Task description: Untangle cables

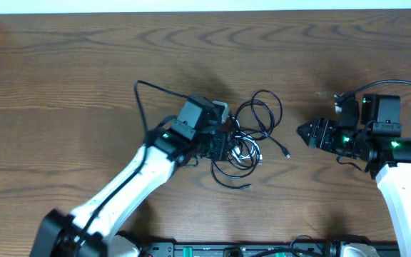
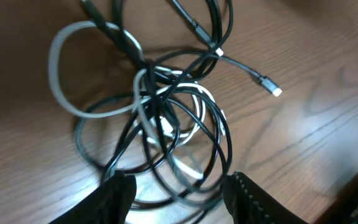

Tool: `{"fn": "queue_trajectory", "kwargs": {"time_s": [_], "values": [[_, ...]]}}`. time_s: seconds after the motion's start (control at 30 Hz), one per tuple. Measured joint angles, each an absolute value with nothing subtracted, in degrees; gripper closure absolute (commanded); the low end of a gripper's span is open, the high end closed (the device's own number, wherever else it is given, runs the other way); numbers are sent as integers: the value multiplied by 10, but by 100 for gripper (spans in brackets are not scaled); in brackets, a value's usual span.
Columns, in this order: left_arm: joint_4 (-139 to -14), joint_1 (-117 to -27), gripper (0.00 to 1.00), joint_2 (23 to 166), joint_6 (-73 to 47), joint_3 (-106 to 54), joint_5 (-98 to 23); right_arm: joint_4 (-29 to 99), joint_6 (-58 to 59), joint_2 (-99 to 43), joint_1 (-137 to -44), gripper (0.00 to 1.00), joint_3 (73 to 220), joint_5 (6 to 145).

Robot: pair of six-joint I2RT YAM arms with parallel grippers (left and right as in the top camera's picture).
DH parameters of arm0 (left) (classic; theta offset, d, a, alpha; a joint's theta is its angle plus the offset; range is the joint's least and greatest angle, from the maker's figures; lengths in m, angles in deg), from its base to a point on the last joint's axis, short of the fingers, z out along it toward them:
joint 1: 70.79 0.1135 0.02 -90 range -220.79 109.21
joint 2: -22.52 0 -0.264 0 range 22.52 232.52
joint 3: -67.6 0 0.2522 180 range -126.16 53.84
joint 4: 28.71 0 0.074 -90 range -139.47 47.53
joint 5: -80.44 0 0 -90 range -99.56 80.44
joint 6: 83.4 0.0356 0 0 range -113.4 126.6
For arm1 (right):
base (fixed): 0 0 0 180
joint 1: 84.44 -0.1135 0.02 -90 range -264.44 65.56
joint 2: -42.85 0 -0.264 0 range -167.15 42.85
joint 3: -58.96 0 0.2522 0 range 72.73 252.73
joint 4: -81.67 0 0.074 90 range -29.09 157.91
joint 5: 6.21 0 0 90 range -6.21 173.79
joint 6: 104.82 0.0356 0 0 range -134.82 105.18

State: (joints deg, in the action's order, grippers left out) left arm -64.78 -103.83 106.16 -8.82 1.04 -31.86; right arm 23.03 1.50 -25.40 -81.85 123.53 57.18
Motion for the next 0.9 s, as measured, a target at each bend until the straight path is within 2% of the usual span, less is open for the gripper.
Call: {"fn": "queue_trajectory", "kwargs": {"time_s": [0.17,0.2,0.27,0.3,0.33,0.37,0.43,0.5,0.6,0.67,0.73,0.83,0.87,0.9], "values": [[-598,-1066,56,1152,-104,10,-326,223,14,-258,-819,30,1231,588],[-590,-1072,62,1165,-105,10,-327,222,14,-258,-819,30,1230,590],[-570,-1078,89,1180,-107,10,-330,222,14,-258,-819,30,1228,593],[-562,-1079,92,1183,-110,10,-330,222,14,-258,-819,30,1227,593],[-555,-1079,92,1184,-111,10,-332,223,14,-258,-819,31,1226,594],[-548,-1079,92,1184,-111,10,-332,223,14,-258,-819,36,1225,595],[-537,-1079,92,1184,-111,10,-332,220,10,-258,-820,55,1223,594],[-537,-1079,92,1184,-99,10,-332,219,-1,-258,-825,66,1221,591],[-552,-1082,92,1184,-54,10,-335,219,-16,-258,-835,71,1220,587],[-577,-1087,93,1184,-9,10,-341,219,-19,-259,-839,67,1220,585],[-606,-1096,93,1184,44,10,-350,219,-18,-262,-841,67,1218,579],[-640,-1109,93,1184,116,10,-356,224,-7,-272,-841,76,1205,572],[-649,-1113,92,1184,140,10,-359,227,2,-275,-841,76,1197,569],[-654,-1115,86,1184,158,10,-361,229,12,-279,-841,70,1190,567]]}}
